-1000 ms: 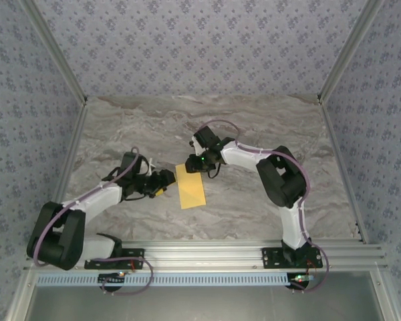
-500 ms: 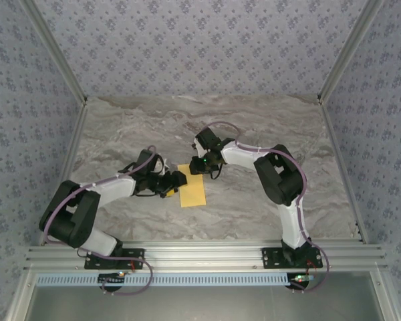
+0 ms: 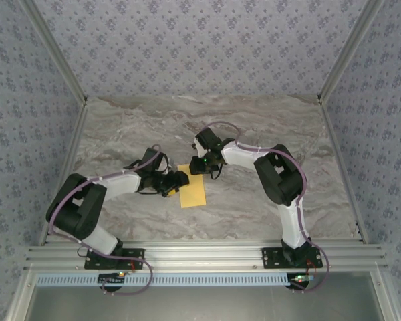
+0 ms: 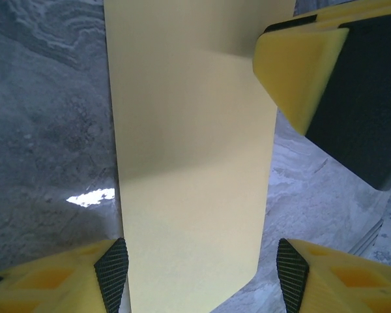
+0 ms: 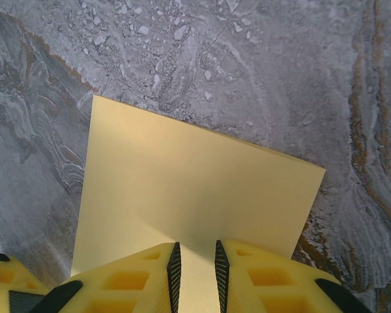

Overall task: Fold a paper plane with a square sheet of paper (fold left side to right side)
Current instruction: Third fold the triangle at the center of the table.

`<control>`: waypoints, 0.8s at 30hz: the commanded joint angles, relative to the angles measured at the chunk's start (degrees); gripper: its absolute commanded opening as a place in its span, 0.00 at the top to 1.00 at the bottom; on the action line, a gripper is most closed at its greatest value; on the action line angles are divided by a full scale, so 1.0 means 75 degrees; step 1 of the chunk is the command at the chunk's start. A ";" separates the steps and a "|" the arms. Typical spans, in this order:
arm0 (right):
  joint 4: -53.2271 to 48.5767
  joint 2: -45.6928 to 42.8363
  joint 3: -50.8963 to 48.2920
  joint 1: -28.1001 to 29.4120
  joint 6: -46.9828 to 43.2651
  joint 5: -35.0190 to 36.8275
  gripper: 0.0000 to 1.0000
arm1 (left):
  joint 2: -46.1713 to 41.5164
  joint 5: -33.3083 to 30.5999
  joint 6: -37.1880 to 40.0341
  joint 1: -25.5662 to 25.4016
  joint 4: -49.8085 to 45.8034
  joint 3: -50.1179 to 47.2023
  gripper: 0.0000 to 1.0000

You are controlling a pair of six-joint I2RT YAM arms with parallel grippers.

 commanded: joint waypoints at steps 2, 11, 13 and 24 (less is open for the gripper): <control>-0.0151 0.0179 -0.0181 -0.0041 -0.0109 -0.0009 0.77 | 0.0216 -0.0155 0.0199 -0.0087 -0.0318 0.0314 0.37; -0.0142 0.0179 -0.0181 -0.0028 -0.0111 -0.0034 0.77 | 0.0287 -0.0632 0.0444 -0.0231 -0.0931 0.0585 0.38; -0.0142 0.0179 -0.0183 -0.0028 -0.0106 -0.0039 0.77 | 0.0282 -0.0794 0.0542 -0.0306 -0.1173 0.0698 0.38; -0.0107 0.0145 -0.0229 -0.0007 -0.0105 -0.0053 0.77 | 0.0560 -0.0946 0.0591 -0.0549 -0.1337 0.0967 0.38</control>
